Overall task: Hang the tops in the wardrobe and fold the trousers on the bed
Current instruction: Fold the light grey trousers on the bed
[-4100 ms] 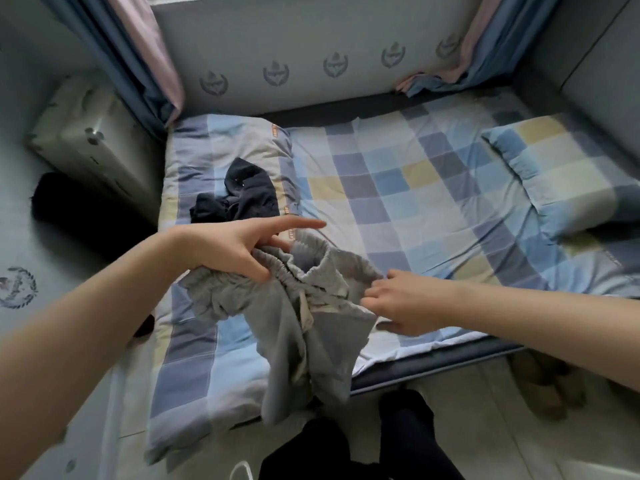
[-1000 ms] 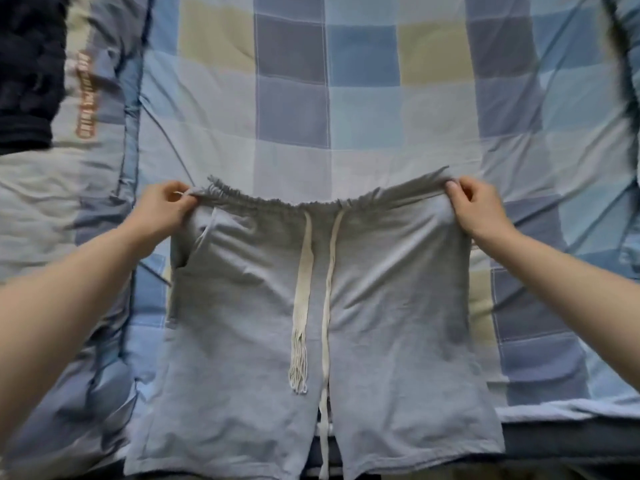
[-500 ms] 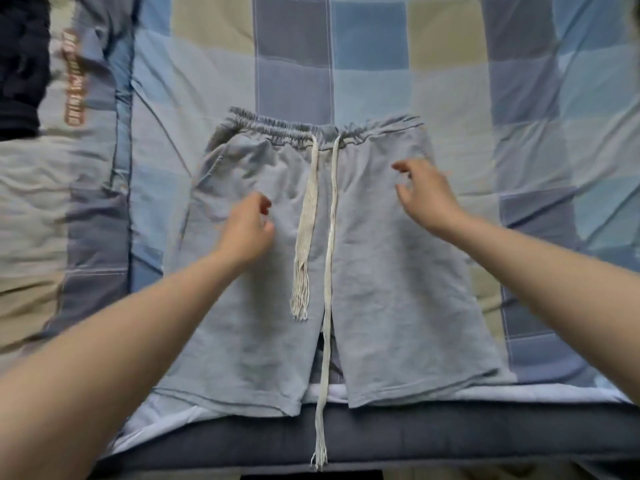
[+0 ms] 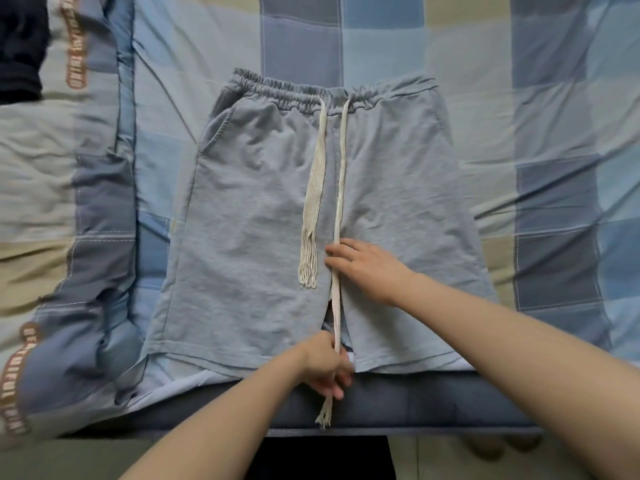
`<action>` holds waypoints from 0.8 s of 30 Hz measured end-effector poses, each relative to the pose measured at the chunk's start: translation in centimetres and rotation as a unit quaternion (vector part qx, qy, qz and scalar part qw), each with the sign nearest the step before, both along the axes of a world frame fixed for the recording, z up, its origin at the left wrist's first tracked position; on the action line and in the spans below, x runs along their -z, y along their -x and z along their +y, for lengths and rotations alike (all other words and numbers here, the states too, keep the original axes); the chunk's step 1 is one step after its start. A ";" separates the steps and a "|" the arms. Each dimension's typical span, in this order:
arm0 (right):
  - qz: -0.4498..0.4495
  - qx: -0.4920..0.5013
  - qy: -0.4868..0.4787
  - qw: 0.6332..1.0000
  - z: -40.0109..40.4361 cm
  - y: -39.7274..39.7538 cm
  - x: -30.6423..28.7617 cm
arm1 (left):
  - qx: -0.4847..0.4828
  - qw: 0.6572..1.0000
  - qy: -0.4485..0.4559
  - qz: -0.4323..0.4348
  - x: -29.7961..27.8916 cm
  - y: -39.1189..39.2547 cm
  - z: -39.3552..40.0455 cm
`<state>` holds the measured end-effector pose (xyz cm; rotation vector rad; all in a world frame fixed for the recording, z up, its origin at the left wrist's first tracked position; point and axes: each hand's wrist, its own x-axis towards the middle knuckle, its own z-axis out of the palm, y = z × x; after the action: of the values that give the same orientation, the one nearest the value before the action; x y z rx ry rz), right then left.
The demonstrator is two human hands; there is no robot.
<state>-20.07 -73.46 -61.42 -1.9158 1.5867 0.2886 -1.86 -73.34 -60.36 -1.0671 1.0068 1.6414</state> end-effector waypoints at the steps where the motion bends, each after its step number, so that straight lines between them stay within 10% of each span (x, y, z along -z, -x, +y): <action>1: -0.004 0.011 -0.003 1.000 0.2 0.1 0.0 | 0.048 0.997 -0.060 -0.016 -0.6 -0.5 -0.3; 5: 0.002 0.038 0.011 0.999 1.2 -0.1 -0.2 | 0.268 0.951 -0.121 -0.094 -3.0 -2.6 -3.7; 10: 0.031 0.048 0.006 0.998 3.5 -0.8 -0.8 | 0.386 0.876 0.287 -0.046 -5.5 -0.9 -12.4; 14: 0.031 0.059 -0.014 0.998 4.5 -1.3 -1.0 | 0.238 0.804 0.540 0.070 -5.1 4.1 -18.3; 24: 0.045 0.150 -0.014 0.987 4.7 -3.9 0.6 | 0.275 0.715 0.586 0.264 0.1 14.3 -19.2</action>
<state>-16.21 -68.76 -62.06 -1.6317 1.8919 0.2702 -16.16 -92.52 -60.44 -0.8263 2.6473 0.6519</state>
